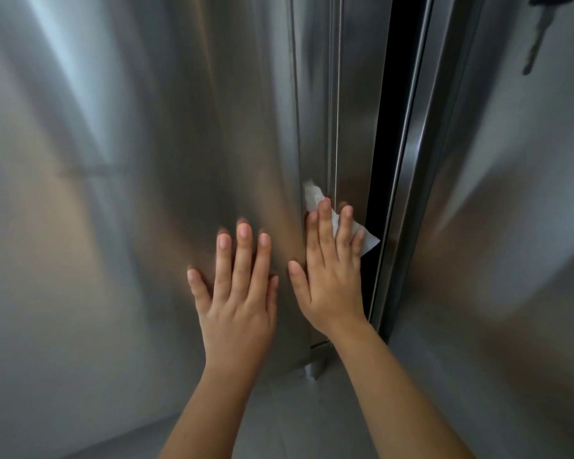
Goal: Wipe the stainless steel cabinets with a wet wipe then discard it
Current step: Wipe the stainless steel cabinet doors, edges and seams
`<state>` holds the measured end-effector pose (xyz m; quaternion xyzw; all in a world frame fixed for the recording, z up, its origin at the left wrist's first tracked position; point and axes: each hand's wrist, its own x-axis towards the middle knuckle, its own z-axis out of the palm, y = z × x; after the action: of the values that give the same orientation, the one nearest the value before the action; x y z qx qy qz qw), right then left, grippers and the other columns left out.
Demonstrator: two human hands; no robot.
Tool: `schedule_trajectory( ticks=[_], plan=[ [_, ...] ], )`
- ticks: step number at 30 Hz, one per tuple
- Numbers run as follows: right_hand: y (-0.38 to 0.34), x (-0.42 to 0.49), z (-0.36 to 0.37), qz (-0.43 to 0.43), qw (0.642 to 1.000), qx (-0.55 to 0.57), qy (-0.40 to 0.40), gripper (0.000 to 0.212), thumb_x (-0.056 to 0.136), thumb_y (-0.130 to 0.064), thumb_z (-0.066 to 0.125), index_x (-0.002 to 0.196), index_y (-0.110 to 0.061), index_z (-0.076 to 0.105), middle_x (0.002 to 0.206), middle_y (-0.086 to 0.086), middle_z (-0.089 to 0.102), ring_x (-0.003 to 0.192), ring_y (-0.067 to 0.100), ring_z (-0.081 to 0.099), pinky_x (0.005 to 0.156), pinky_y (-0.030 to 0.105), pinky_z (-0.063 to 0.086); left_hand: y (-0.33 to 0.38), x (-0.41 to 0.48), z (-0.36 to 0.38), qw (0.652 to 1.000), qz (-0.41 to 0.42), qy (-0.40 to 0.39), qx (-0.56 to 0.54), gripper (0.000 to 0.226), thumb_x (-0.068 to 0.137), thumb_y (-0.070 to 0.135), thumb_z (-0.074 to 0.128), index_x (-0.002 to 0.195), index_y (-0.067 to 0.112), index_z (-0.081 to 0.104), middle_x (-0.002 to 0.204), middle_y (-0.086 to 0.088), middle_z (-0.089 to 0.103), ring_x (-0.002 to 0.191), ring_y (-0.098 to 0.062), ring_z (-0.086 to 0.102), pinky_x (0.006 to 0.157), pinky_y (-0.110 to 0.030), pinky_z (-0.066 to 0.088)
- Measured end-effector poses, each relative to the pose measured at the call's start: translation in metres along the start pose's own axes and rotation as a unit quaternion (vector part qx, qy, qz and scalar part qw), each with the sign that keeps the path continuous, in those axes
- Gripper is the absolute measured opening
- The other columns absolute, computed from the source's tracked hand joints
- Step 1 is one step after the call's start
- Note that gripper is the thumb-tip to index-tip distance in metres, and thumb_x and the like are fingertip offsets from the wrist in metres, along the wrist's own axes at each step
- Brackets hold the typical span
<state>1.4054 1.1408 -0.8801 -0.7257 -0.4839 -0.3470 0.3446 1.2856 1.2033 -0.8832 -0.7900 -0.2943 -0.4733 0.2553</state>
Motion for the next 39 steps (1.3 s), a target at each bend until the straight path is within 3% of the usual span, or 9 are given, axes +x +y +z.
schedule_trajectory(
  ticks=[3,9,19,22,27,30,33,36,39],
  plan=[
    [-0.01,0.028,-0.015,0.013,1.0,0.017,0.021,0.062,0.095,-0.04,0.026,0.142,-0.003,0.01,0.149,0.011,0.004,0.139,0.023,-0.012,0.111,0.055,0.005,0.001,0.001,-0.001,1.0,0.0,-0.009,-0.008,0.058,0.096,0.032,0.038,0.148,0.017,0.015,0.157,0.003,-0.012,0.144,-0.015,-0.006,0.112,-0.047,-0.006],
    [-0.018,0.082,-0.034,0.014,0.998,0.024,0.064,0.06,0.096,-0.039,0.024,0.145,-0.005,0.015,0.153,0.016,0.015,0.139,0.034,0.002,0.11,0.057,0.0,0.001,-0.001,-0.001,0.999,-0.001,-0.025,-0.022,0.062,0.093,0.032,0.04,0.147,0.017,0.012,0.156,0.004,-0.015,0.144,-0.015,-0.008,0.112,-0.048,-0.002],
    [0.002,-0.018,0.011,0.015,1.0,-0.016,-0.017,0.058,0.099,-0.044,0.006,0.146,-0.019,-0.017,0.152,-0.007,-0.027,0.14,0.02,-0.022,0.111,0.055,0.002,0.001,0.001,-0.007,0.997,-0.007,-0.068,-0.024,0.061,0.093,0.032,0.038,0.146,0.018,0.012,0.154,0.006,-0.022,0.143,-0.014,-0.014,0.112,-0.049,-0.006],
    [0.009,-0.03,0.014,-0.004,0.999,-0.025,-0.037,0.058,0.099,-0.044,0.006,0.146,-0.02,-0.019,0.151,-0.007,-0.028,0.14,0.02,-0.022,0.111,0.055,0.003,0.001,0.002,-0.011,0.995,-0.008,-0.091,-0.032,0.063,0.092,0.033,0.038,0.146,0.018,0.011,0.153,0.008,-0.025,0.142,-0.013,-0.016,0.111,-0.049,-0.006],
    [-0.005,0.016,-0.009,0.008,1.0,0.025,0.013,0.059,0.096,-0.039,0.026,0.144,-0.008,0.012,0.149,0.006,0.007,0.14,0.023,-0.011,0.109,0.058,0.007,0.002,0.004,-0.016,0.995,-0.01,-0.099,-0.027,0.065,0.089,0.034,0.04,0.145,0.018,0.012,0.154,0.006,-0.021,0.141,-0.013,-0.018,0.111,-0.05,-0.005],
    [-0.008,0.048,-0.022,-0.004,0.999,0.035,0.038,0.058,0.097,-0.038,0.025,0.145,-0.007,0.016,0.152,0.009,0.014,0.139,0.032,0.002,0.109,0.058,0.003,0.0,0.005,-0.017,0.995,0.002,-0.097,-0.034,0.071,0.086,0.038,0.046,0.145,0.015,0.014,0.153,-0.004,0.001,0.141,-0.013,-0.017,0.11,-0.052,-0.004],
    [-0.006,0.047,-0.019,-0.004,0.998,0.042,0.049,0.057,0.097,-0.036,0.025,0.146,-0.007,0.017,0.153,0.013,0.019,0.139,0.033,0.004,0.109,0.058,0.002,-0.002,0.005,-0.019,0.992,0.003,-0.11,-0.057,0.077,0.085,0.044,0.047,0.146,0.015,0.01,0.151,-0.005,0.003,0.141,-0.013,-0.017,0.11,-0.053,-0.005],
    [0.001,0.01,-0.003,0.001,0.999,0.028,0.016,0.057,0.099,-0.038,0.019,0.145,-0.009,0.007,0.152,0.006,0.008,0.141,0.027,-0.009,0.109,0.058,0.005,-0.002,0.005,-0.02,0.989,-0.001,-0.125,-0.082,0.081,0.084,0.052,0.044,0.147,0.014,0.009,0.152,-0.005,0.003,0.141,-0.014,-0.018,0.11,-0.054,-0.004],
    [0.013,-0.043,0.018,-0.004,0.998,-0.016,-0.053,0.059,0.099,-0.044,0.007,0.146,-0.016,-0.014,0.153,-0.001,-0.02,0.139,0.02,-0.023,0.112,0.054,0.0,-0.001,0.007,-0.022,0.986,-0.007,-0.138,-0.097,0.081,0.086,0.058,0.039,0.147,0.015,0.007,0.153,-0.004,-0.001,0.141,-0.015,-0.018,0.109,-0.055,-0.002]
  ],
)
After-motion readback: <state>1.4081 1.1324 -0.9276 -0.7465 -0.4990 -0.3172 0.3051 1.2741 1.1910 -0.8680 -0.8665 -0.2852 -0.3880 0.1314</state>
